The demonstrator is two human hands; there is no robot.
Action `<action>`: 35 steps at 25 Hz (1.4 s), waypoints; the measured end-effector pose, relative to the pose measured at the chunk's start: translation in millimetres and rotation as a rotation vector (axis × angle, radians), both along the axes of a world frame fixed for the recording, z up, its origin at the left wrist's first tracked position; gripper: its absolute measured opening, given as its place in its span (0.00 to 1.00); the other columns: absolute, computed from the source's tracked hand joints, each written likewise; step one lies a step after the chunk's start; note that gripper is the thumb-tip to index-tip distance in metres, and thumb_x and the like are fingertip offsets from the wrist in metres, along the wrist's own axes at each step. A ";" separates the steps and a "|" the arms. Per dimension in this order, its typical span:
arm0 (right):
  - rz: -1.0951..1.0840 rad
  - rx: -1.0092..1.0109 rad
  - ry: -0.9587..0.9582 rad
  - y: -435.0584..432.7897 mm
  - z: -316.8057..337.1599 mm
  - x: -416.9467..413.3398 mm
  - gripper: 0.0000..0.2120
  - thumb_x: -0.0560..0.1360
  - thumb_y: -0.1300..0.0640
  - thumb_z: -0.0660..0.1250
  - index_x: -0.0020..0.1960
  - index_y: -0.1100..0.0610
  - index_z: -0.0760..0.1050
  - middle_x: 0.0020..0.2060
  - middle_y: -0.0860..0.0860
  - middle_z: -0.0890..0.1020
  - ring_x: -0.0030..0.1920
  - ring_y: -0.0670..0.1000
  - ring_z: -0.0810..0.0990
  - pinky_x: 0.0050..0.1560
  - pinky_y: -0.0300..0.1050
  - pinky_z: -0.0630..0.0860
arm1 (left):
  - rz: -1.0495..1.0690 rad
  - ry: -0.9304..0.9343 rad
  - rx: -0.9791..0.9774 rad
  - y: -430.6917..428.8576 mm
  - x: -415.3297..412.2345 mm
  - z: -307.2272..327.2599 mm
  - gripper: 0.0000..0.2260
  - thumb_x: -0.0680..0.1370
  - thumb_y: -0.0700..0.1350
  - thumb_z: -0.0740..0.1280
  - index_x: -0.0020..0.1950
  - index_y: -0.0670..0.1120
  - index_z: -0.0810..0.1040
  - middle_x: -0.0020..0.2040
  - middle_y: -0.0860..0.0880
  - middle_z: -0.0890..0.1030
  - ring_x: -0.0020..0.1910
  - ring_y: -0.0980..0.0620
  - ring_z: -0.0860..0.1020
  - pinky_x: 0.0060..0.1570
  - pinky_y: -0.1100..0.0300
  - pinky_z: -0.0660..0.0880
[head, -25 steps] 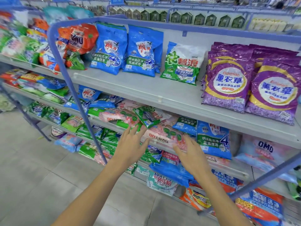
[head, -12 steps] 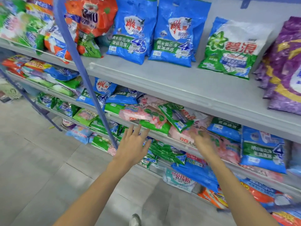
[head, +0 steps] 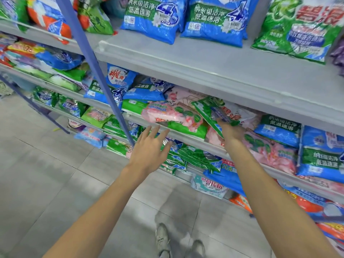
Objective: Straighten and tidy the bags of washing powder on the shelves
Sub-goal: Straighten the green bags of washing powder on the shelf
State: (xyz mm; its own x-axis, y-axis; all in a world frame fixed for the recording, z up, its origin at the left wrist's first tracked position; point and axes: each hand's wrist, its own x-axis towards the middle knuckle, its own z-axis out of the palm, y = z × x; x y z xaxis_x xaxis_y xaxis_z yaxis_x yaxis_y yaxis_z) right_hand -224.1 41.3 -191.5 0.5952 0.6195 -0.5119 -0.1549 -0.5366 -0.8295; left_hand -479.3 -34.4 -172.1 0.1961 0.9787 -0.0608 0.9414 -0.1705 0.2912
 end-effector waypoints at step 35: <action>0.801 0.261 0.326 -113.6 78.2 -176.7 0.20 0.66 0.62 0.79 0.55 0.54 0.79 0.45 0.47 0.89 0.42 0.43 0.87 0.45 0.40 0.80 | 0.415 -0.147 0.180 -89.9 -196.0 53.5 0.29 0.80 0.65 0.50 0.74 0.53 0.72 0.74 0.47 0.73 0.76 0.44 0.66 0.72 0.43 0.68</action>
